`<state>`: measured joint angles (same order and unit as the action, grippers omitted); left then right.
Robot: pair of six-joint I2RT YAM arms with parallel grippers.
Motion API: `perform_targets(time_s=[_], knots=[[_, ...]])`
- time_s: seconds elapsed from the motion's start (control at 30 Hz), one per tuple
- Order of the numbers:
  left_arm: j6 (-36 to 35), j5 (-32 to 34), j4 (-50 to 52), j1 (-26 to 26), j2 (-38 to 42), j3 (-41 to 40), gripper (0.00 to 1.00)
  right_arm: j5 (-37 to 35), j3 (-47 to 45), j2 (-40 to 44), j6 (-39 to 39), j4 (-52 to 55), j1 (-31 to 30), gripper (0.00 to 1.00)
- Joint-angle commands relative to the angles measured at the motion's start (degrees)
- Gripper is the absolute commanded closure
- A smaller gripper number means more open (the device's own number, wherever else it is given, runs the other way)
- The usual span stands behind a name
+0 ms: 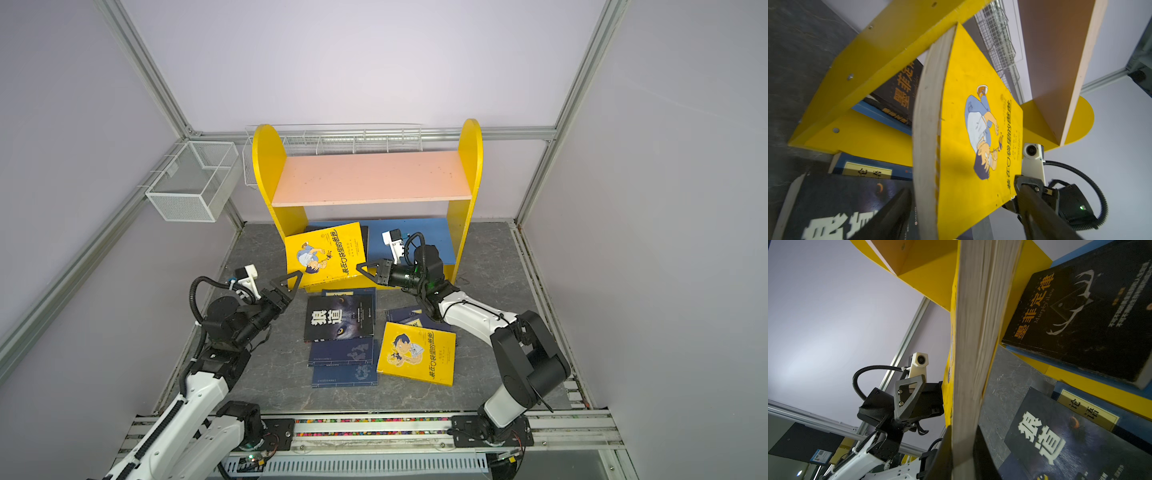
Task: Stacking books/files
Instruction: Pick up the book from the books.
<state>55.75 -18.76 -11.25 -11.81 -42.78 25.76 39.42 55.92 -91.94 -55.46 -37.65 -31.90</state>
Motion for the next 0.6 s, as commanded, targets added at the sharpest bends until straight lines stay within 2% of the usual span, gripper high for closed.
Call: perform_targets(time_s=[0.0, 0.07, 0.17, 0.43, 0.57], knots=[[-1.67, 15.86, 17.03, -0.14, 3.76, 2.70, 0.18, -3.31, 4.37, -1.07, 3.15, -0.06, 1.27, 0.93], [-0.74, 22.95, 25.32, -0.14, 4.72, 3.08, 0.18, -4.27, 5.91, -2.17, 3.78, 1.38, 1.36, 0.93], [0.72, 28.83, 33.95, -0.14, 4.58, 3.51, 0.18, -6.27, 7.63, -3.58, 3.80, 2.80, 1.59, 0.93], [0.87, 27.10, 35.46, -0.14, -0.10, 2.90, 0.19, -7.42, 6.57, -3.88, 1.80, -0.74, 3.39, 0.93], [0.34, 25.69, 34.11, -0.14, -2.57, 2.82, 0.20, -6.54, 3.39, -3.34, -2.51, -9.28, 4.65, 0.93]])
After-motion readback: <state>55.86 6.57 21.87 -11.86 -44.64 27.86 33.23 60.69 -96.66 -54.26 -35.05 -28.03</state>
